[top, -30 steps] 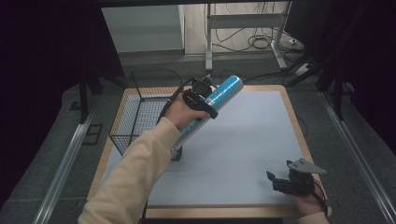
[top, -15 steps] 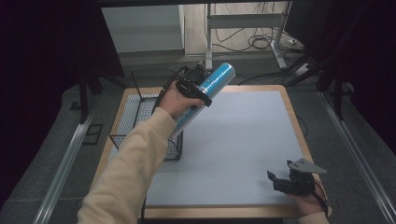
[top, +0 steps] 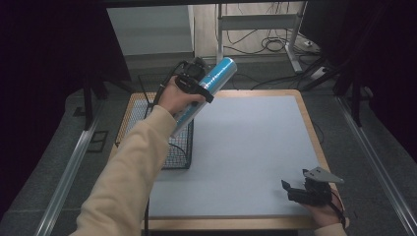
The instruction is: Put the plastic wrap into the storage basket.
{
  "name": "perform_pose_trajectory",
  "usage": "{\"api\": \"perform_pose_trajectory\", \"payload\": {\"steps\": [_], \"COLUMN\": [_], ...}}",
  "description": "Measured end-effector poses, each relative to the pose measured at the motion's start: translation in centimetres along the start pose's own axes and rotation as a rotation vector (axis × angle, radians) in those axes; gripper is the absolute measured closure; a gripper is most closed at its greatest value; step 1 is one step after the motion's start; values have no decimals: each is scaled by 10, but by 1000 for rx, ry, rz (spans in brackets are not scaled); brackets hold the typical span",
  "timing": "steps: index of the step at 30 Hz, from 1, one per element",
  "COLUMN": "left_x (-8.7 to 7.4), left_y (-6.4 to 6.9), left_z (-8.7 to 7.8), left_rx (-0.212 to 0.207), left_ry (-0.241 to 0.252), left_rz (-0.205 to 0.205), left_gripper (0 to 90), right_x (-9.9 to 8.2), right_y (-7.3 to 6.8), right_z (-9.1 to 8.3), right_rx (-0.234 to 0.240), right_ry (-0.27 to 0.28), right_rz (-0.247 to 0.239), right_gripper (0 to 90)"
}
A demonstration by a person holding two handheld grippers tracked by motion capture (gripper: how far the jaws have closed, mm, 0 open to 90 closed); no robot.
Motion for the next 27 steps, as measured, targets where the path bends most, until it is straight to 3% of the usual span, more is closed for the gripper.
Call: {"api": "perform_pose_trajectory", "payload": {"steps": [6,10,19,27], "left_x": [-1,-3,-15,-29], "left_y": [-23,-31,-49,-65], "left_z": [1,5,26,52], "left_rx": [28,44,60,79], "left_ry": [1,-5,-25,-67], "left_rz": [-29,-38,-52,-89], "left_gripper": [321,321,320,321], "right_x": [0,0,0,0], "right_y": [1,2,2,2], "right_z": [1,0,0,0], "right_rx": [-2,-9,-14,-15], "right_ry": [0,3,5,4], "right_rz": [-3,-6,-8,-9], "right_gripper": [133,133,133,134]}}
Point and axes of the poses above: each handheld gripper's, and its own axes: z roughly forward along the jaws, x roughly out of its top, y roughly to its right, the point moved 4 cm from there along z, roughly forward along the jaws, and after that the axes turned 4 degrees about -y, right-handed, at the moved point
